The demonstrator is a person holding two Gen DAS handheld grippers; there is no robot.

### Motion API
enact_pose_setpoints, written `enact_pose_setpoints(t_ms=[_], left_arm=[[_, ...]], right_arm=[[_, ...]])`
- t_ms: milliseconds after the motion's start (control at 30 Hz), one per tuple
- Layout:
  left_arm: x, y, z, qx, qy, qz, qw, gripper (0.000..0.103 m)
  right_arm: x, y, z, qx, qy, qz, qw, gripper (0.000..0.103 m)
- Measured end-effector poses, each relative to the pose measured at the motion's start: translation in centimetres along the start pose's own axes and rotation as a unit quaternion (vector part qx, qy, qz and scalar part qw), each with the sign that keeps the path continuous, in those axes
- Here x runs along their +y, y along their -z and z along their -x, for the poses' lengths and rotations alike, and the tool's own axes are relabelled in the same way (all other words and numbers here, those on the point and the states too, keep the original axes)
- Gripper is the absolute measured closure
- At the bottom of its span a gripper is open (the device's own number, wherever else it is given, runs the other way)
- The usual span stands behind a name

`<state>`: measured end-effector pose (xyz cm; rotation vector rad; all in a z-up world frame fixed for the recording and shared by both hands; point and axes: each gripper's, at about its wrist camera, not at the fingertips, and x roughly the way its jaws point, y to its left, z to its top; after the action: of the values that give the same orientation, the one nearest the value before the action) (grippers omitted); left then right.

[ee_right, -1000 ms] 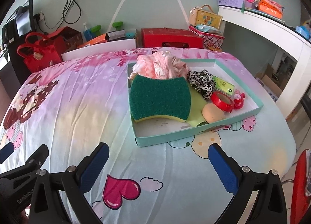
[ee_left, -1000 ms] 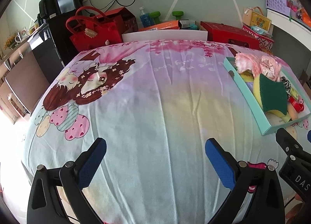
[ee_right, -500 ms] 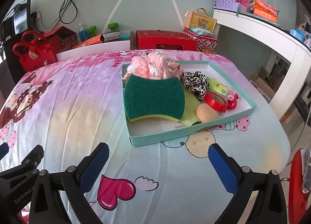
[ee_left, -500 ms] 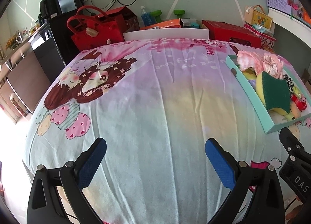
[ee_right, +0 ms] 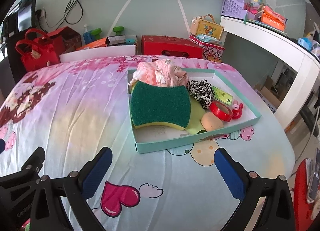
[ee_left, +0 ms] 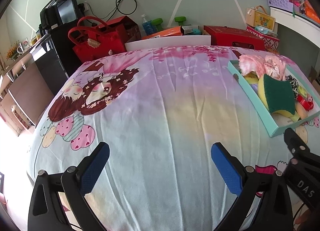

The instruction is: Organize soft objects

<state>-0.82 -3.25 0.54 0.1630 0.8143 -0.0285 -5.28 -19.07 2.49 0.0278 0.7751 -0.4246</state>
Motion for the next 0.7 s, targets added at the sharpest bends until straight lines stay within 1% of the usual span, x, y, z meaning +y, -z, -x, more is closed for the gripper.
enact_pose_setpoints(t_ms=[233,700], left_arm=[[0.10,0.05,-0.04,0.000,0.000,0.002,1.0000,0.002],[-0.19,0.11,-0.78,0.019,-0.015,-0.007,0.9997,0.002]], right_arm=[[-0.95,0.09,-0.43,0.011,-0.003,-0.027,1.000,0.000],[-0.40,0.13,-0.89,0.023,0.001,-0.012,1.000,0.000]])
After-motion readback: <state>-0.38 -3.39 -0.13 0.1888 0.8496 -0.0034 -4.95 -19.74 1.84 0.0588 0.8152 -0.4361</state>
